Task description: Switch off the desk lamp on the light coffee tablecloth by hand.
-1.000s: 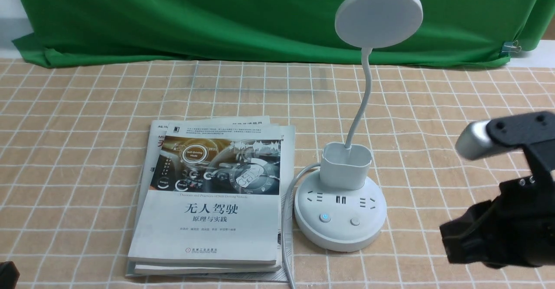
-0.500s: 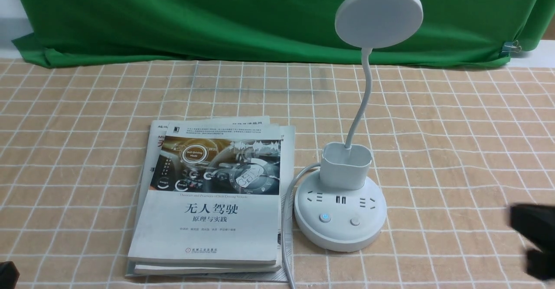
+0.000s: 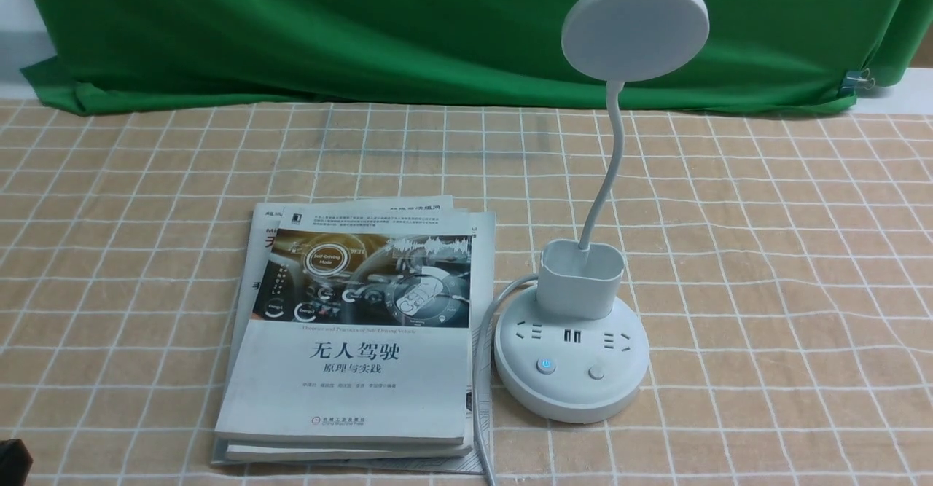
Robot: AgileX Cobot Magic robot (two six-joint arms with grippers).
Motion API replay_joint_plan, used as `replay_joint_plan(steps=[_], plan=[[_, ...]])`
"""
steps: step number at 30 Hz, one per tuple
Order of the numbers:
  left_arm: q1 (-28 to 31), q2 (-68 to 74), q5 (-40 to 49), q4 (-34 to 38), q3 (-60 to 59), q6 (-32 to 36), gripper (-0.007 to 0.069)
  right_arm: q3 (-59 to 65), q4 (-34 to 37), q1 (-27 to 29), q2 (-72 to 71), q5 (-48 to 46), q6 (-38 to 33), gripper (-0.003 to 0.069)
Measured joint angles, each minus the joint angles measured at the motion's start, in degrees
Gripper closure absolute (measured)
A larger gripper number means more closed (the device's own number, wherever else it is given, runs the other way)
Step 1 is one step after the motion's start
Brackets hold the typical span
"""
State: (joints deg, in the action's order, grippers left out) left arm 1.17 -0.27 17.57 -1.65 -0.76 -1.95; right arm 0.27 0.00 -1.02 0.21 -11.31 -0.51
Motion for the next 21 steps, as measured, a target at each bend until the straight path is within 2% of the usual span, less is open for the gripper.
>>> replay_joint_plan(steps=[10,21], plan=[[0.00,0.00,-0.01,-0.41,0.00,-0.02,0.0619,0.00,0.00,-1.24,-0.08,-2.20,-4.46,0.0641],[0.00,0.00,-0.01,-0.41,0.00,-0.02,0.0619,0.00,0.00,-1.24,-0.08,-2.44,-4.91,0.0641]])
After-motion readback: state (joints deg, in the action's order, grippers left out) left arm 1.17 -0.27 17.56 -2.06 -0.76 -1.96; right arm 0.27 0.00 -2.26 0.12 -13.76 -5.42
